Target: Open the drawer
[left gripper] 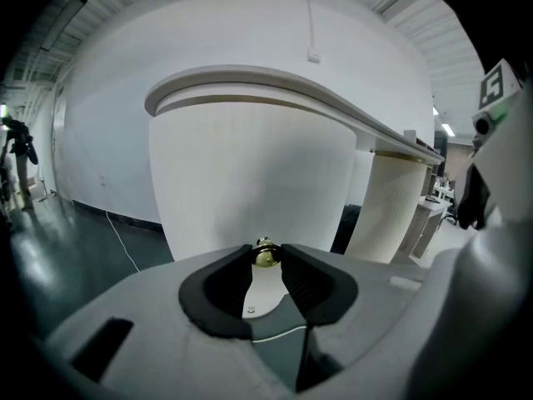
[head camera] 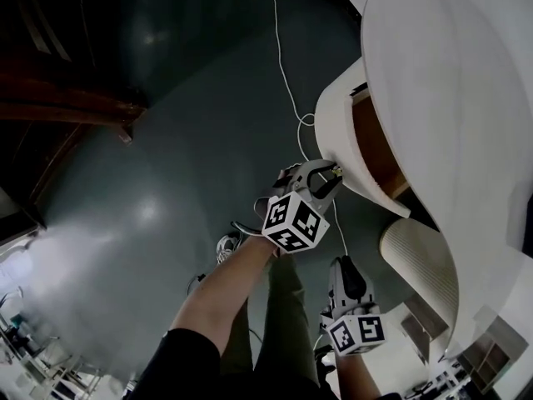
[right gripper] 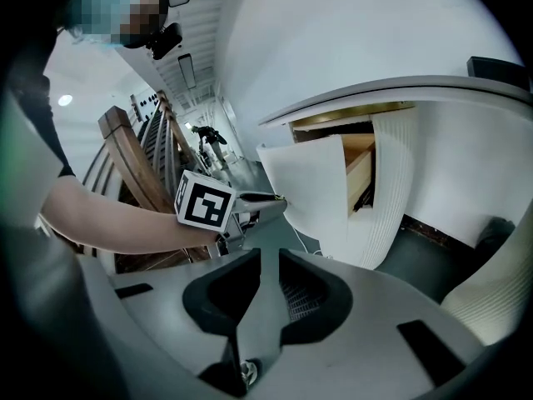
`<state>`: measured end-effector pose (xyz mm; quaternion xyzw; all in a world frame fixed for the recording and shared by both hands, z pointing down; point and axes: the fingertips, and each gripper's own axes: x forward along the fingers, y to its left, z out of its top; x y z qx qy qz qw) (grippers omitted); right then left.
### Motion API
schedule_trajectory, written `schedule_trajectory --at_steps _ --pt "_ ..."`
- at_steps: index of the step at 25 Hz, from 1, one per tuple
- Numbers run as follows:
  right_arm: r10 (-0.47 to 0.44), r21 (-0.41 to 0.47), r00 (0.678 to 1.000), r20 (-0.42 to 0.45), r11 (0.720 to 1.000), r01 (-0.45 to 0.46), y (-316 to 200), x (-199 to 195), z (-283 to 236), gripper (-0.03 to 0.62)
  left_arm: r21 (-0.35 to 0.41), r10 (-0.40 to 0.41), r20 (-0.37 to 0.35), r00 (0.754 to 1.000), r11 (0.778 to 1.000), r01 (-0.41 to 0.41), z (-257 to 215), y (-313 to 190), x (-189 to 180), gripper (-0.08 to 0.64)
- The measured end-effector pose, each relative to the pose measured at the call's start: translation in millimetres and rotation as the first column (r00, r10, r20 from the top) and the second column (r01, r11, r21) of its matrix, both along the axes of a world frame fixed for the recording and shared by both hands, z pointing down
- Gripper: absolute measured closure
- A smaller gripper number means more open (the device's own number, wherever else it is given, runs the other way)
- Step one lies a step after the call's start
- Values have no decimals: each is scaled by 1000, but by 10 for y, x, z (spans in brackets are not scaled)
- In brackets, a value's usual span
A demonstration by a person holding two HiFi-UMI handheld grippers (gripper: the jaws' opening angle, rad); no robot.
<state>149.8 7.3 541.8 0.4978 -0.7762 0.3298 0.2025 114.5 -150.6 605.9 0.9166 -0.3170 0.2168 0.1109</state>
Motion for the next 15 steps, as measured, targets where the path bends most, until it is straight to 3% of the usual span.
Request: schedule_trajectory --at_steps 15 --pt "127 22 992 15 992 -127 535 -317 -94 525 -48 57 49 997 997 -54 47 365 -351 443"
